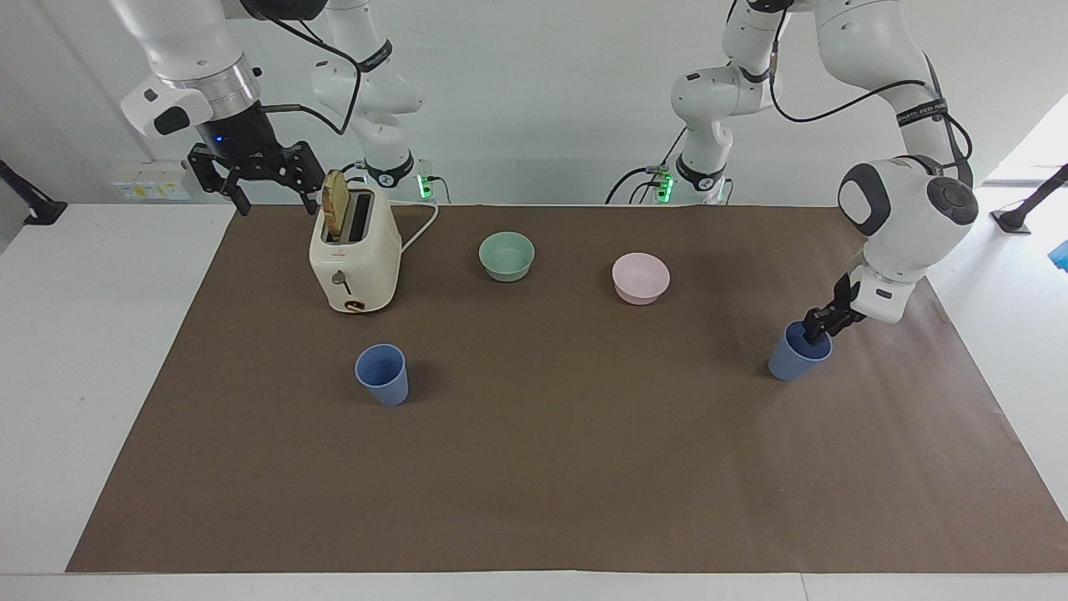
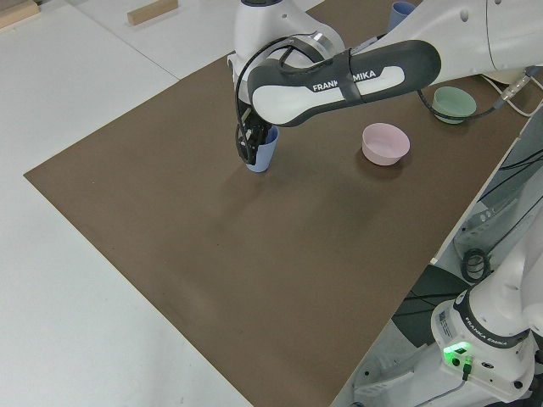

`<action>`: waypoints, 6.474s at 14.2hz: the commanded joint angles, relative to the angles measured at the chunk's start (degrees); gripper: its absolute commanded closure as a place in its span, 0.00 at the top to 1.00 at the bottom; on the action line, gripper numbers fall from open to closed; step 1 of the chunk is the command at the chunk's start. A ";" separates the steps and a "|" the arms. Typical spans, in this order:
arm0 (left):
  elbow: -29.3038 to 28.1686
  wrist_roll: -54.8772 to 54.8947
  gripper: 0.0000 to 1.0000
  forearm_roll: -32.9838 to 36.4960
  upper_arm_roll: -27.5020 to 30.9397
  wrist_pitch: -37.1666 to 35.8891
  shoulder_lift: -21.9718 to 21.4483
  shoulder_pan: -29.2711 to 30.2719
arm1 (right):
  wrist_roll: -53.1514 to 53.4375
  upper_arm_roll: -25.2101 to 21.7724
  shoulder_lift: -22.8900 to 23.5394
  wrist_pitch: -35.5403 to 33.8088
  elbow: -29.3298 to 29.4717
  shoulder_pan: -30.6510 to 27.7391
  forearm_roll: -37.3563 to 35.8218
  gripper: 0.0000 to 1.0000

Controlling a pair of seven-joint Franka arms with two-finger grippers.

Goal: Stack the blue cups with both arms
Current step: 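Reach the left gripper to the nearby blue cup and grasp it, then carry the blue cup with the left gripper toward the table center and set it down, then open and withdraw the left gripper while the right gripper moves out, then reach the right gripper to the other blue cup and grasp it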

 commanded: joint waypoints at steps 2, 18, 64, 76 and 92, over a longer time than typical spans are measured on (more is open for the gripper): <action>3.13 -0.67 0.00 -2.31 0.43 0.76 1.17 -0.67 | -1.21 0.13 -0.86 0.53 -1.18 -0.54 1.04 1.00; 12.55 -39.34 0.00 -4.52 -3.79 0.13 3.63 -25.88 | -1.21 0.13 -0.95 0.44 -1.18 -0.54 1.04 1.00; 15.45 12.25 1.00 1.54 -2.92 -25.25 -10.68 -8.49 | -0.94 0.13 3.88 17.92 -10.41 0.87 4.82 1.00; 18.88 13.13 1.00 0.93 -0.98 -34.64 -15.95 -7.61 | -0.86 0.13 15.58 32.07 -14.00 2.18 3.68 1.00; 21.42 12.87 1.00 1.02 -1.33 -34.75 -15.87 -7.70 | -1.30 0.13 20.85 38.06 -17.09 3.85 3.51 0.00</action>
